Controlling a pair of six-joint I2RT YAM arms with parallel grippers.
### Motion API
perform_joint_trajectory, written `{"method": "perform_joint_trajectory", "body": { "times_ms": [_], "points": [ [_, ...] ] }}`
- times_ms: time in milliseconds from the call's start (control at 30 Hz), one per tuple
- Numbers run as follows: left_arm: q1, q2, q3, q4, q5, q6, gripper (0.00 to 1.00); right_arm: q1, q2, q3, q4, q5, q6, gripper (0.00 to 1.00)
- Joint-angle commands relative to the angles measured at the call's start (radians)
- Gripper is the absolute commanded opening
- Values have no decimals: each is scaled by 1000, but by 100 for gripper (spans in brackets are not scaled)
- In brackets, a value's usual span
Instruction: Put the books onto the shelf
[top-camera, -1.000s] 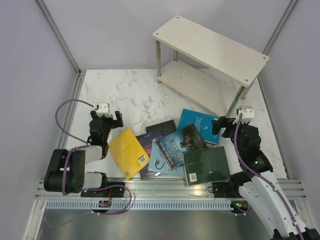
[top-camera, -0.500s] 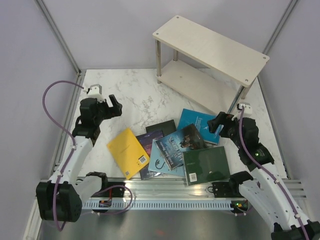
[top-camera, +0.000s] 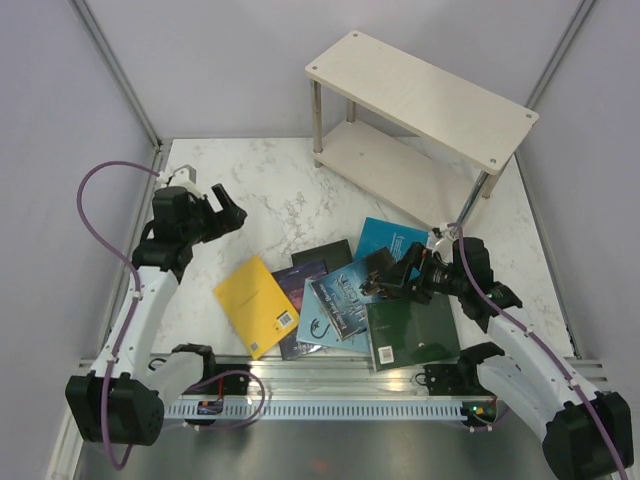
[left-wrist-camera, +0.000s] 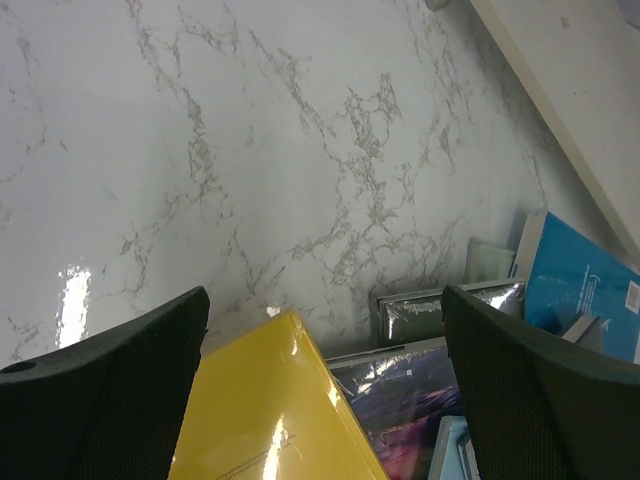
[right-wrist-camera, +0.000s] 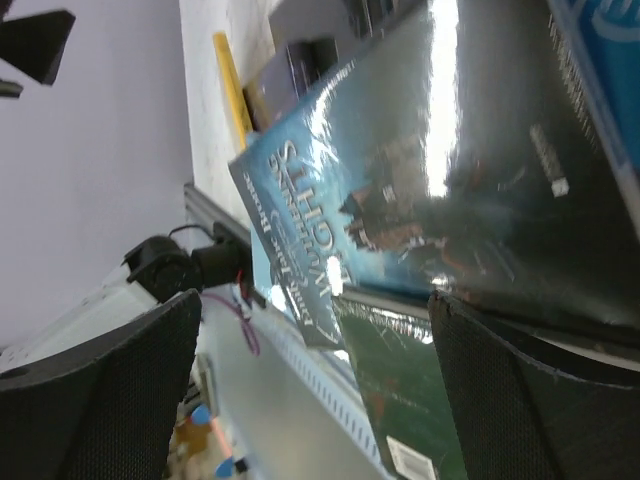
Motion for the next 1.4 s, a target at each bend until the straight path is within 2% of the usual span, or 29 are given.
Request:
{"method": "perform_joint_trajectory", "body": {
  "times_ms": [0,67,100,133,200,233,333,533,600,800,967,1133,1367],
  "points": [
    [-9,24,34,-36,28,-44,100,1,-20,-59,103,-184,132,98],
    [-57,17,49,-36,28,-44,100,1,-40,-58,82,-154,131,98],
    [-83,12,55,-94,368,-59,100,1,-46,-56,57,-137,128,98],
    [-142,15,68,-94,371,-78,100,1,-65,-58,53,-125,138,98],
    [-214,29,108,-117,336,-75,100,1,-83,-75,57,-97,168,98],
    [-294,41,121,-158,268,-75,100,-1,-79,-78,62,-100,186,98],
    [-394,96,144,-212,154,-96,100,-1,-34,-69,60,-131,189,98],
    [-396,164,193,-410,-98,-167,100,-2,-11,130,-33,-108,59,98],
    [-396,245,238,-462,-177,-166,100,-2,10,184,-53,-106,33,98],
    [-397,500,479,-700,-322,-176,99,-1,61,232,-130,-96,-39,98],
    [-399,658,615,-805,-443,-190,99,1,64,223,-150,-86,-53,98],
    [-405,756,666,-857,-463,-218,98,-1,79,221,-153,-89,-70,98],
    [-423,863,657,-900,-531,-274,96,10,96,233,-153,-83,-88,98]
  ]
}}
